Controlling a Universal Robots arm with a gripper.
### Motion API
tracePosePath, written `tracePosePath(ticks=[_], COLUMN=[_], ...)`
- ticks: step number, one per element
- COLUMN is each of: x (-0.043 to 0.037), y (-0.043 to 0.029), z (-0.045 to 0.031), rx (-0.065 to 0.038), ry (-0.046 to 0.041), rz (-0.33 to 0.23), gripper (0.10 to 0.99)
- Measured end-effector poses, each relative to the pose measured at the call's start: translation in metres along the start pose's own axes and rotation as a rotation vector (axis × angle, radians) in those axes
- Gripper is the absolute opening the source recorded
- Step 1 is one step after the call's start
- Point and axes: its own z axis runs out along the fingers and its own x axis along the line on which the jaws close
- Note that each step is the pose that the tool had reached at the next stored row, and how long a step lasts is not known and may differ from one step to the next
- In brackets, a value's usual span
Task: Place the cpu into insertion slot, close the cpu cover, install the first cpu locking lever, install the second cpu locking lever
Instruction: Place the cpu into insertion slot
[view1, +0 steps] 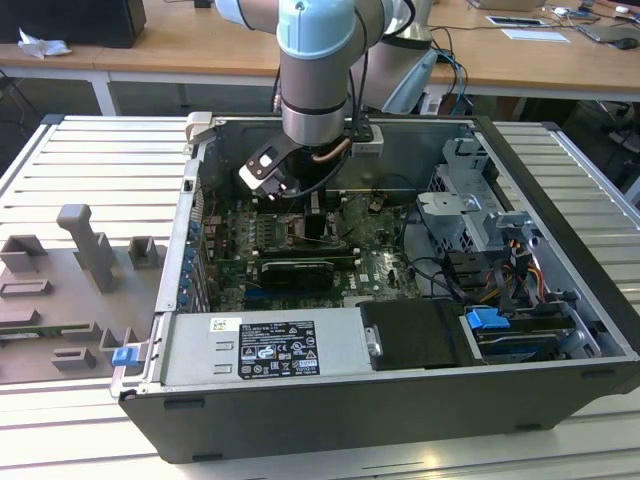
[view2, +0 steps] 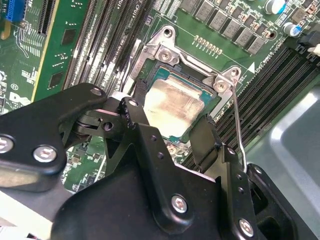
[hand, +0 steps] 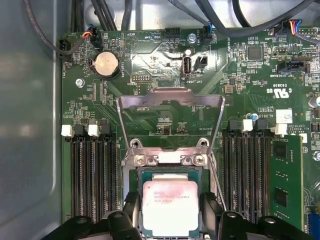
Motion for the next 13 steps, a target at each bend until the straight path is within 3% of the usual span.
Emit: tracePosePath(ticks=[9,13], x=[0.0001,-0.0001], y=[-0.0062,-0.0150], z=[-0.0073,-0.0077], rx=[0.000,0.000], ry=[0.0166,0.0222], rz=[0.001,0.001], gripper=[0.616,0.616])
